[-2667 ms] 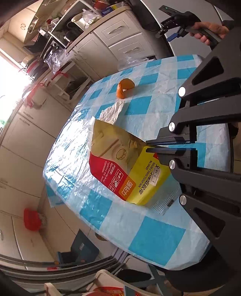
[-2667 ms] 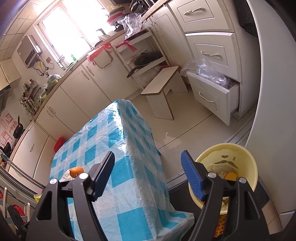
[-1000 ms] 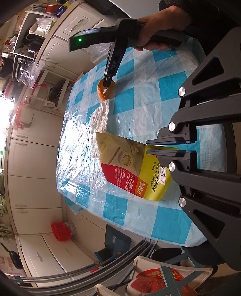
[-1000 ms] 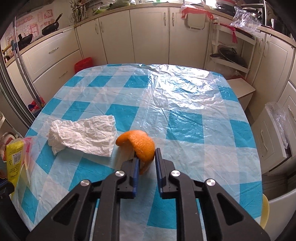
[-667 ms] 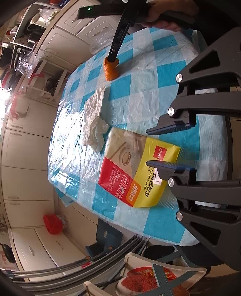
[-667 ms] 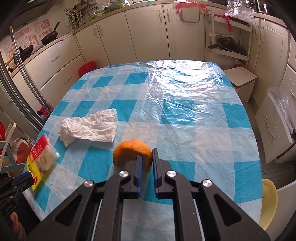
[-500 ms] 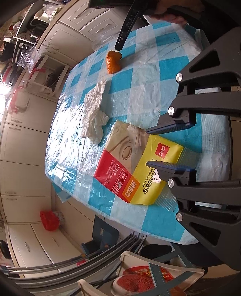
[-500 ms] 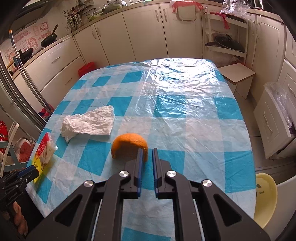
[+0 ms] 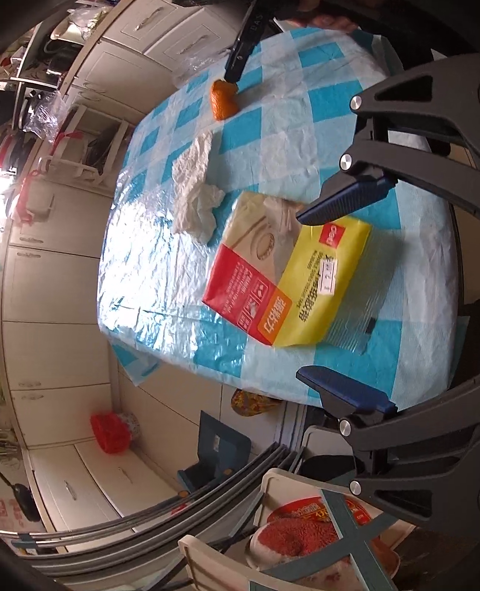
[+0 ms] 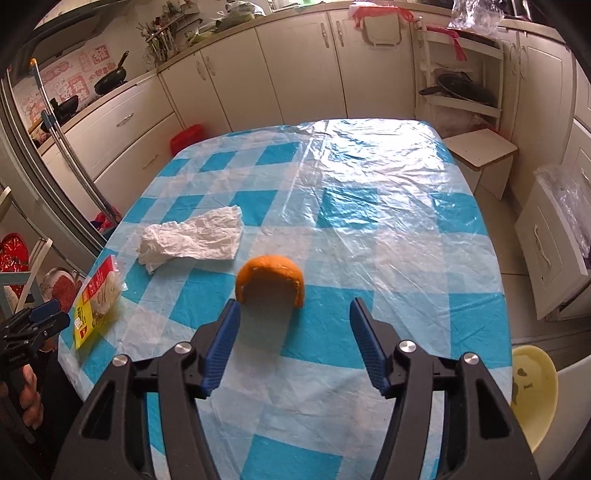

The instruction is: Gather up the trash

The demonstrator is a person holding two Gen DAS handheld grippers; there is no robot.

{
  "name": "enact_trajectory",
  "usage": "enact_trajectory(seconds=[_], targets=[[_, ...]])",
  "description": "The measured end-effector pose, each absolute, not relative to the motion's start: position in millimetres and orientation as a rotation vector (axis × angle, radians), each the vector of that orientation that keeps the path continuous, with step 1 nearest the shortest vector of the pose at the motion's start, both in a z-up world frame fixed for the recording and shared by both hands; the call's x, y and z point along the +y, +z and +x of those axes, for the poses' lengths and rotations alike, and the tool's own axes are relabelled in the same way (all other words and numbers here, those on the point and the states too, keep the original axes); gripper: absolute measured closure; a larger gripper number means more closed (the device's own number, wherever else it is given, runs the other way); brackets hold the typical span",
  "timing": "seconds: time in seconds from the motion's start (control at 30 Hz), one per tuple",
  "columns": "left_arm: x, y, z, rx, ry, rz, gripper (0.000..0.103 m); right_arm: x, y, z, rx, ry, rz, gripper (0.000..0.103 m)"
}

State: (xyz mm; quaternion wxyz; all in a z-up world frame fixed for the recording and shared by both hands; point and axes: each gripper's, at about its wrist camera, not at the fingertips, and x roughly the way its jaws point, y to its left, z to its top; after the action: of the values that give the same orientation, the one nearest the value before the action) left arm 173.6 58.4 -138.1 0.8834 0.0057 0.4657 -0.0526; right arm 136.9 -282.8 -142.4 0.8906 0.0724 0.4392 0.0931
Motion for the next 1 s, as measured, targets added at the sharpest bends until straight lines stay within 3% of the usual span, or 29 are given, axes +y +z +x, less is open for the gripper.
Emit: enact_trajectory(seconds=[0.1, 0.17, 0.23, 0.3, 0.33, 0.43, 0.53, 0.67, 0.7, 0.77, 0.8, 0.83, 0.9, 1.0], targets=[[57, -152, 178, 0.991, -0.099, 0.022, 0.031, -274, -149, 149, 0.924, 0.184, 0.14, 0.042], [50, -155, 177, 0.981, -0.096, 0.056, 0.044, -270, -153, 157, 0.935, 0.172, 0.137, 0.044], [41, -156, 177, 0.973, -0.1, 0.085, 0.081, -267, -157, 162, 0.939, 0.171, 0.142, 0.059], [40, -155, 181, 0.99, -0.13, 0.038, 0.103, -266, -158, 164, 0.942, 0.17, 0.145, 0.067], [39, -154, 181, 0.984, -0.134, 0.026, 0.103, -266, -158, 165, 0.94, 0.17, 0.145, 0.076], [33, -147, 176, 0.96, -0.159, 0.003, 0.103, -268, -155, 160, 0.93, 0.176, 0.143, 0.089], [30, -139, 173, 0.951, -0.213, -0.049, 0.103, -275, -148, 152, 0.909, 0.173, 0.155, 0.096], [32, -135, 176, 0.968, -0.262, -0.095, 0.103, -287, -141, 142, 0.895, 0.174, 0.182, 0.097], [32, -137, 178, 0.972, -0.266, -0.092, 0.101, -290, -140, 141, 0.898, 0.176, 0.187, 0.097], [26, -142, 180, 0.991, -0.266, -0.032, 0.074, -294, -143, 140, 0.92, 0.192, 0.21, 0.097], [23, -143, 180, 0.98, -0.255, 0.004, 0.044, -295, -145, 140, 0.925, 0.188, 0.217, 0.096], [19, -143, 178, 0.962, -0.243, 0.036, 0.031, -296, -147, 142, 0.935, 0.18, 0.218, 0.085], [11, -142, 175, 0.95, -0.256, 0.089, 0.029, -294, -151, 145, 0.945, 0.171, 0.221, 0.064], [1, -149, 178, 0.965, -0.26, 0.151, 0.024, -286, -154, 151, 0.946, 0.176, 0.211, 0.063]])
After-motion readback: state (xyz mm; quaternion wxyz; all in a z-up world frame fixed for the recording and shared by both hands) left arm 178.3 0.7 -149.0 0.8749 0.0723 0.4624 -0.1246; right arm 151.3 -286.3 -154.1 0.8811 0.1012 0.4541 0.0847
